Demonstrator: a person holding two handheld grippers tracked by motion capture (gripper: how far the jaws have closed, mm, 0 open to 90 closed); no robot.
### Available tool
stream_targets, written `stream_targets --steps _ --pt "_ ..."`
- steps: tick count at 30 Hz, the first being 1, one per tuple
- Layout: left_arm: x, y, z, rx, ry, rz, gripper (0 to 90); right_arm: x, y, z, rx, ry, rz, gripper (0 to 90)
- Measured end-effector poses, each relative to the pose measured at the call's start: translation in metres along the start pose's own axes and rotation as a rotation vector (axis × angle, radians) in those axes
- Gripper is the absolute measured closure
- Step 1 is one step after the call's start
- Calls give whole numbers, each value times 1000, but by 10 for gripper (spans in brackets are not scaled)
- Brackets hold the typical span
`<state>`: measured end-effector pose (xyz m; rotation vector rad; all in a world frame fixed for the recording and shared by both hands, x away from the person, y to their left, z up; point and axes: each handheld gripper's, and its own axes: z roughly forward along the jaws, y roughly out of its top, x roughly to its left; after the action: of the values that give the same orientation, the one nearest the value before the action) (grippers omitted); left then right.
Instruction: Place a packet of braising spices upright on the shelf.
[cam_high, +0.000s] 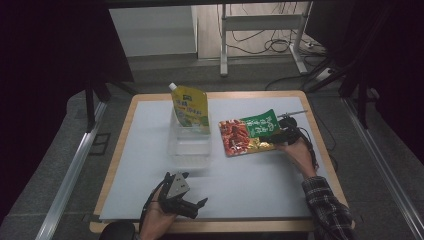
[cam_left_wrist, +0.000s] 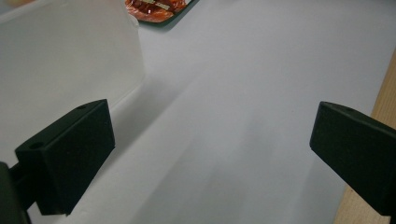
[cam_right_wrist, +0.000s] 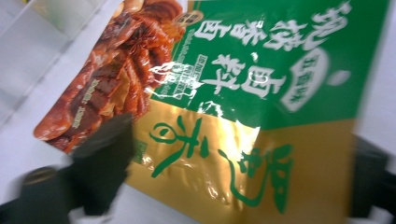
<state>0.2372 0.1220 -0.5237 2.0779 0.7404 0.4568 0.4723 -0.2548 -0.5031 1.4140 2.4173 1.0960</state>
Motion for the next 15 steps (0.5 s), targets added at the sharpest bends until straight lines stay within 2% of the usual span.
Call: stream_targets --steps 1,2,3,7,8,9,10,13,15 --pt "0 0 0 1 -1 1 0 1 0 -1 1 -14 -5 296" --pt "0 0 0 1 -1 1 0 1 0 -1 1 -14 -5 296" --pt "-1 0 0 2 0 5 0 2 0 -3 -5 -46 -22 438" --pt "-1 0 1 3 0 7 0 4 -3 -2 11 -101 -71 679" --pt "-1 0 1 3 0 7 0 4 -3 -2 11 -101 -71 679" --pt "-1 0 1 4 -1 8 0 5 -3 -3 15 -124 -79 798" --pt "-1 0 1 4 -1 8 0 5 -3 -3 18 -134 -92 844" --pt "-2 0 1 6 -2 12 0 7 -2 -4 21 -134 -98 887" --pt "-2 0 1 10 0 17 0 10 -2 -3 21 -151 -113 889"
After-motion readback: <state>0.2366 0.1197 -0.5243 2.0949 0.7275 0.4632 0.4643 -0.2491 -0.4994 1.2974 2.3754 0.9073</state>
